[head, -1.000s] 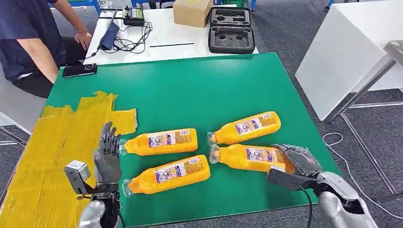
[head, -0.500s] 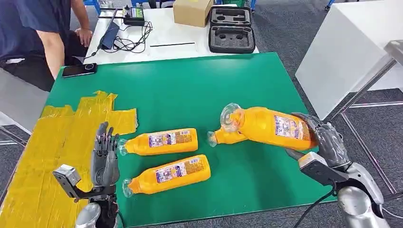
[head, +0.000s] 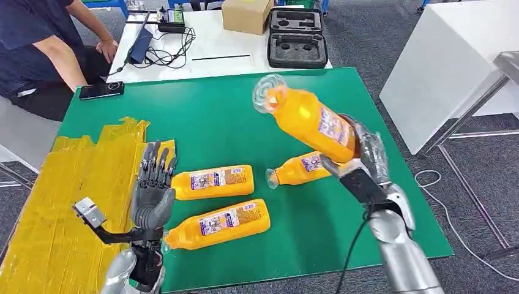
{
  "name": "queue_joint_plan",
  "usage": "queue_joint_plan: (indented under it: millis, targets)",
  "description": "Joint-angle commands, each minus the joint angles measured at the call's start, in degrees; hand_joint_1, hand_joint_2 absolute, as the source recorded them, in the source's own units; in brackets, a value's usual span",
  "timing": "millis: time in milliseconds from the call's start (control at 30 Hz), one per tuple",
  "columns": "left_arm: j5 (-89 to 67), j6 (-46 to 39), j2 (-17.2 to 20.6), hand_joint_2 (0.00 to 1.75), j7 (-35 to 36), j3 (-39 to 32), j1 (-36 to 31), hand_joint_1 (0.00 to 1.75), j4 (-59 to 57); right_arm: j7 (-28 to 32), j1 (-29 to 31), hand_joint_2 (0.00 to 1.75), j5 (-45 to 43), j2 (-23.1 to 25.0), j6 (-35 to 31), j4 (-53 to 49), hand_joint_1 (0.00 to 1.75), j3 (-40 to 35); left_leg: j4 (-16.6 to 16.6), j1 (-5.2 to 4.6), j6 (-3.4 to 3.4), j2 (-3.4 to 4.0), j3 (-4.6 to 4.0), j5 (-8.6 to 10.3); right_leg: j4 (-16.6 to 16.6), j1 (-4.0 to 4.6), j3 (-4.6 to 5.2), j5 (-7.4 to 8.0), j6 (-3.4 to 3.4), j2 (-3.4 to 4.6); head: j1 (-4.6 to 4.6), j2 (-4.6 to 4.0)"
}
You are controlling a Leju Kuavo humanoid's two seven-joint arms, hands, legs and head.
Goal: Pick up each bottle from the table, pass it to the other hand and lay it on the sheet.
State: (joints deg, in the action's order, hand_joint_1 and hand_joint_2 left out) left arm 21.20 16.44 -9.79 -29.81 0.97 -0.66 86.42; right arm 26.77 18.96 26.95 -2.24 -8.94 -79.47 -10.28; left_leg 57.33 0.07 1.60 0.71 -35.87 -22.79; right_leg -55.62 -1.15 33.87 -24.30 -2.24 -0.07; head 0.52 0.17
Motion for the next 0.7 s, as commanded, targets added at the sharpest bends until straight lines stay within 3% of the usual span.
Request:
queue_joint_plan:
  millis: [33, 300, 700]
  targets:
    - [1.88, -0.45, 0.48, 1.75, 1.27, 4.72, -4.09, 0.00, -2.81, -1.70, 8.24, 1.75, -1.41, 8.95, -2.28, 11.57, 1.75, -8.96, -0.01, 0.04, -0.07, 0.11, 0.17, -0.08, 0.02, 0.03, -0.12, -0.02, 0.10, 0.14, 0.00, 0.00]
    - [5.28, -0.78, 0.61, 1.75, 2.22, 6.63, -5.79, 0.00, -2.65, -1.24, 11.54, 1.75, -4.13, 15.07, -1.38, 15.34, 1.75, -11.35, 0.04, 0.03, -0.10, 0.09, 0.08, -0.09, -0.03, 0.02, -0.02, -0.04, 0.13, 0.14, -0.02, 0.00]
    - [5.92, -3.39, 1.38, 1.75, 2.28, 5.33, -7.01, 0.00, -1.74, -2.07, 11.05, 1.75, -4.31, 17.74, 3.06, 18.99, 1.75, -18.56, 0.03, 0.06, -0.09, 0.02, 0.20, -0.16, 0.01, 0.05, -0.17, -0.10, 0.13, 0.08, -0.02, 0.00]
